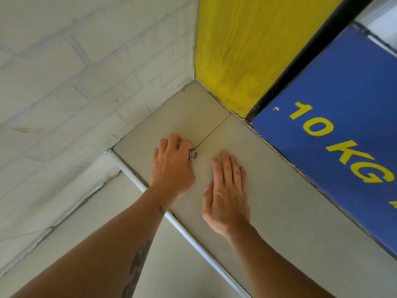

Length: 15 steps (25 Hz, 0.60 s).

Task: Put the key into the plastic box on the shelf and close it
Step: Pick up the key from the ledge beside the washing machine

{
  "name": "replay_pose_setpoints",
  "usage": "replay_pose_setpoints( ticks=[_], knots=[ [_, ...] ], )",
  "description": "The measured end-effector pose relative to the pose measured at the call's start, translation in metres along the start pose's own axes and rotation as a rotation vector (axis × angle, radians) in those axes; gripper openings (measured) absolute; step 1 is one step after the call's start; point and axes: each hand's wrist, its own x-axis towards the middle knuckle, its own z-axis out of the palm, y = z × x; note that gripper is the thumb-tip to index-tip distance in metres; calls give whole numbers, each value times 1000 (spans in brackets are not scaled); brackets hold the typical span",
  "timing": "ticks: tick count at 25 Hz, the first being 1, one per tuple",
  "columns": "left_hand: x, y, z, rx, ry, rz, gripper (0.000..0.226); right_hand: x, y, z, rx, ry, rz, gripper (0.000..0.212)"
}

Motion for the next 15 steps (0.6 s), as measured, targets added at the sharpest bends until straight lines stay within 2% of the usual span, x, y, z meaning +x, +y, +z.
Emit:
replay_pose_setpoints(
  ticks=[2,5,7,10,13,15],
  knots=[
    [1,-7,2,37,14,76,19,1,5,6,-25,9,-8,71],
    [1,-11,-3,69,-54,130,13,2,6,7,-40,-16,-11,73],
    [-6,-11,-16,-15,-98,53,12,1,5,1,-45,-79,-5,73],
    [-25,-11,-53,-160,-55,-79,11,6,5,-23,-85,-229,-10,75],
    [-47,-8,-106,-208,-54,-135,13,3,-5,-65,4,-397,68,75],
    [-61,-3,-141,-213,-64,-187,14,-12,-19,-93,59,-426,98,72]
  ],
)
